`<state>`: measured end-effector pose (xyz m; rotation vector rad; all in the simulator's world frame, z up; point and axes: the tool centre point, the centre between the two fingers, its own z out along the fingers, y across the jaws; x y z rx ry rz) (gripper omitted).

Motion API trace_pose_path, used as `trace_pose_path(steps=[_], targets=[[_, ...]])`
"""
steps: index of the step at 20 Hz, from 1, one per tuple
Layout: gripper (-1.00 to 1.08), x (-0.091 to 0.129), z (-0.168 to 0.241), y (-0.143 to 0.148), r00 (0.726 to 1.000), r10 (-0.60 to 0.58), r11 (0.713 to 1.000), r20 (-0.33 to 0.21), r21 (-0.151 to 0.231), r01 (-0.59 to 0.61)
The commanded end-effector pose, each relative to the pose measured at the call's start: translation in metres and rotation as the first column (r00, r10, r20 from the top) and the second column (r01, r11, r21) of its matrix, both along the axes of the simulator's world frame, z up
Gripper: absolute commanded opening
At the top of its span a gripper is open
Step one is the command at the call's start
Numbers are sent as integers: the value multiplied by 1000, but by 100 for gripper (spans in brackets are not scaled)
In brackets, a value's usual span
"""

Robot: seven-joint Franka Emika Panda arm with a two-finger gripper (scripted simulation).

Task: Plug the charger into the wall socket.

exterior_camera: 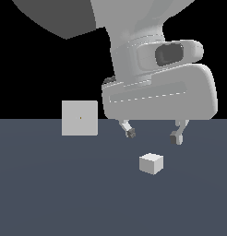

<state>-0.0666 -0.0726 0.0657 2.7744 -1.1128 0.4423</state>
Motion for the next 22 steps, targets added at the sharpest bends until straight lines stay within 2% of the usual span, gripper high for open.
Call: trace_pose_path(steps=[1, 9, 22], targets=[[100, -1, -2, -1, 1000, -15, 1000, 5, -2, 15], [100, -2, -7, -1, 1000, -16, 1000, 5, -3, 16], [100, -3, -52, -1, 1000, -21, 1000, 5, -1, 21]])
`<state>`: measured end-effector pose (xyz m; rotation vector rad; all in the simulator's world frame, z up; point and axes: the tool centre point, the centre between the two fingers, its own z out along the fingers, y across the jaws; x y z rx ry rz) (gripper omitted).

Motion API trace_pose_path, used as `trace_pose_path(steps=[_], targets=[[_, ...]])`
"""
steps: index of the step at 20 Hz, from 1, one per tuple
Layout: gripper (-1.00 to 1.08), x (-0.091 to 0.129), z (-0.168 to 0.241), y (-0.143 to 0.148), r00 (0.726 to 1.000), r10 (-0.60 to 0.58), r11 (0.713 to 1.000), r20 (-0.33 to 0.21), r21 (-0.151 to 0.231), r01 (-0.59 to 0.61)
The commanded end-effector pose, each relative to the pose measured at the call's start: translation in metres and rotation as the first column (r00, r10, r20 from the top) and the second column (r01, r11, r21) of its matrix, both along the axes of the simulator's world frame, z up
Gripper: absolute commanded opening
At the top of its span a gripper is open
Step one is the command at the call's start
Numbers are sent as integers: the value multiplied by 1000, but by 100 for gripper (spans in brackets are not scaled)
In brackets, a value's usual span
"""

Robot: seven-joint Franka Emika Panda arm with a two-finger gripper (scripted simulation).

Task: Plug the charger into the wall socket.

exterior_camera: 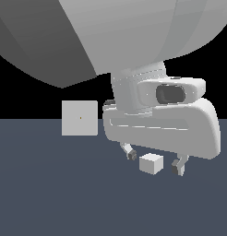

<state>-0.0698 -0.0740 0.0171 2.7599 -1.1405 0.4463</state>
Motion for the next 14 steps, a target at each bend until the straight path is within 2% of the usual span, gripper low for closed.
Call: trace_pose_path(steps=[1, 3, 4, 14], targets=[[100, 0, -5, 0, 1000, -1, 1000, 1, 0, 1], [100, 0, -6, 0, 1000, -1, 1000, 1, 0, 1], [-100, 0, -6, 0, 1000, -1, 1000, 1, 0, 1], [-100, 0, -5, -2, 1000, -4, 1000, 1, -1, 4]])
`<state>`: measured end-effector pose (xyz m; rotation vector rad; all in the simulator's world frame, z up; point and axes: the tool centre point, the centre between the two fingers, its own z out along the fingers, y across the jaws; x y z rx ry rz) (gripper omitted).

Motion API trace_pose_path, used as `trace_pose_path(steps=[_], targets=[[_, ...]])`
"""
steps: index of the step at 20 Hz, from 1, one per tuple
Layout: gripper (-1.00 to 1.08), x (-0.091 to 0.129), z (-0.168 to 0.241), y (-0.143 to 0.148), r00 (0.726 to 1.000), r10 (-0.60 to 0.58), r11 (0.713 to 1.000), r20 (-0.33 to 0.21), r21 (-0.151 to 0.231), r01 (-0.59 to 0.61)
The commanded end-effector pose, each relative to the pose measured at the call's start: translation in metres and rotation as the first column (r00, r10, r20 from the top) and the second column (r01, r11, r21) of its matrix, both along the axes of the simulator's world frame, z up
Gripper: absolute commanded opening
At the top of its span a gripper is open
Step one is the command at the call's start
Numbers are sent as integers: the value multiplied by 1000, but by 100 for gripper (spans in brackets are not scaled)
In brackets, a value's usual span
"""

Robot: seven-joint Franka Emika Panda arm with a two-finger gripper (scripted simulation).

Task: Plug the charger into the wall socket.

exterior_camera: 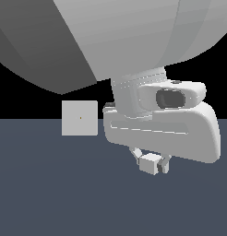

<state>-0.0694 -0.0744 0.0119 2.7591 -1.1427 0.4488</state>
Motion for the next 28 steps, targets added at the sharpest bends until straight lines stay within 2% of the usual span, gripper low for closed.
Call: trace_pose_path(steps=[1, 8, 13, 16, 21, 25, 28], targets=[[-100, 0, 0, -1, 1000, -1, 1000, -1, -1, 1], [-100, 12, 11, 18, 996, 88, 996, 0, -2, -88], [-100, 27, 29, 51, 973, 229, 973, 1, -5, -229], [-100, 36, 43, 78, 942, 334, 942, 2, -6, -334], [-100, 43, 66, 126, 865, 502, 865, 2, -7, -502], [-100, 42, 78, 153, 808, 589, 808, 1, -7, -589], [-100, 41, 84, 166, 777, 629, 777, 1, -6, -629]])
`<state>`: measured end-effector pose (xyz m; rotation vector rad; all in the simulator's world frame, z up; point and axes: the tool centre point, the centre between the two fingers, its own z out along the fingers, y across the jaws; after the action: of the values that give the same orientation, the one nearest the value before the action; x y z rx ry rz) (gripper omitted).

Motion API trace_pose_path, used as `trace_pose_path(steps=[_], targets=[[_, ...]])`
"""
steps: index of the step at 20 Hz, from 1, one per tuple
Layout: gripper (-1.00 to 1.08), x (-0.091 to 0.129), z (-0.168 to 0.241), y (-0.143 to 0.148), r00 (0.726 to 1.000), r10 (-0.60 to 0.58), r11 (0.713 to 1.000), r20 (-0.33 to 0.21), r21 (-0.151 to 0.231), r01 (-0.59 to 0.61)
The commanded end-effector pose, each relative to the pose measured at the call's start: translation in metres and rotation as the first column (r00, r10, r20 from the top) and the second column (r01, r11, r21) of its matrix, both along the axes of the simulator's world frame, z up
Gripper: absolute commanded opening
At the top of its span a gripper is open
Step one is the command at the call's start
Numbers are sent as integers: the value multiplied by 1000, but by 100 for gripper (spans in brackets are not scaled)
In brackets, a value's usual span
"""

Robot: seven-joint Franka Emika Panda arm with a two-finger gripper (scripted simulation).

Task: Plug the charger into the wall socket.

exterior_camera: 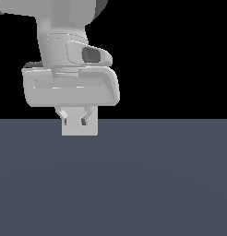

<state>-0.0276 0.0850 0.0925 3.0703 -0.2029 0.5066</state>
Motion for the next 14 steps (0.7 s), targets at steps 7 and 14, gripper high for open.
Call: trace_pose_path(steps=[7, 14], targets=[[-100, -3, 8, 18, 997, 72, 997, -3, 1, -72], [-100, -2, 8, 18, 997, 71, 997, -3, 1, -71]])
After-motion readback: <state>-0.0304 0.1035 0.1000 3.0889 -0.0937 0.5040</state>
